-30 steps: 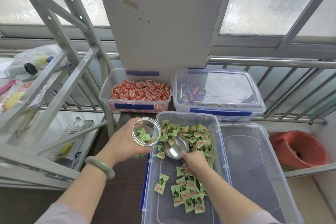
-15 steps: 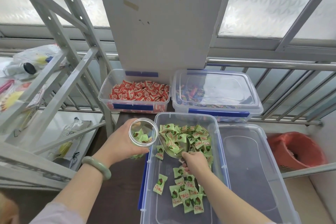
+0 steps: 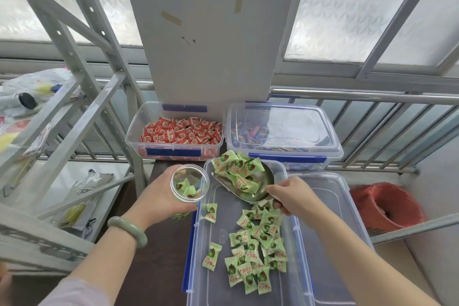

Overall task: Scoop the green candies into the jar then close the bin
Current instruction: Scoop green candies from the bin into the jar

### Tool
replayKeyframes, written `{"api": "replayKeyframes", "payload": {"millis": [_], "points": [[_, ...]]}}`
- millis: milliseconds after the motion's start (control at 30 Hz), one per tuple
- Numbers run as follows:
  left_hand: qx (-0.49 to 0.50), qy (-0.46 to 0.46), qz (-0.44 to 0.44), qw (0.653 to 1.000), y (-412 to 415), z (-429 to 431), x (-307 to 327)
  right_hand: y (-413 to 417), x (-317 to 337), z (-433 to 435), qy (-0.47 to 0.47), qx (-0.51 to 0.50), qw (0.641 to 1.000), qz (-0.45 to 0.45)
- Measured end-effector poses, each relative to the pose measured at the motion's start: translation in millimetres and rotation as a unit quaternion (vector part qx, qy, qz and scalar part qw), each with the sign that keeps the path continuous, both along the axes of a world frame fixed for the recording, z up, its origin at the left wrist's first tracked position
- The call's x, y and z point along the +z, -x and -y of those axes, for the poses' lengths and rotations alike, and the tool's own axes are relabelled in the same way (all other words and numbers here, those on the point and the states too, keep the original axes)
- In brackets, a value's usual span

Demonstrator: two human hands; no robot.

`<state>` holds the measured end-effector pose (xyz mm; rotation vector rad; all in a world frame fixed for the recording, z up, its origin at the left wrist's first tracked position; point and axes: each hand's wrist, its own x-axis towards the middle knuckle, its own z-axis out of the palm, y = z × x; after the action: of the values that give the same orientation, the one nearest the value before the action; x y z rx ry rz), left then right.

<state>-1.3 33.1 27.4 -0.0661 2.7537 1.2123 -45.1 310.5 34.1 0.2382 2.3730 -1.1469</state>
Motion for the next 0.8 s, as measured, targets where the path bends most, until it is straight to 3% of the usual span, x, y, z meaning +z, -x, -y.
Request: {"api": "replayKeyframes", "payload": {"millis": [200, 400, 600, 800], "points": [[0.009, 0.009, -0.001, 1.000, 2, 5, -9, 11, 61, 24, -0.118, 0.149, 0.982, -0.015], [0.008, 0.016, 0.008, 1.000, -1, 8, -13, 15, 90, 67, -0.268, 0.272, 0.921, -0.080], [0.021, 0.003, 0.018, 1.000, -5, 6, -10, 11, 112, 92, -0.337, 0.339, 0.872, -0.110], [0.026, 0.008, 0.025, 0.999, -6, 6, -9, 9, 121, 94, -0.362, 0.347, 0.853, -0.147]]}}
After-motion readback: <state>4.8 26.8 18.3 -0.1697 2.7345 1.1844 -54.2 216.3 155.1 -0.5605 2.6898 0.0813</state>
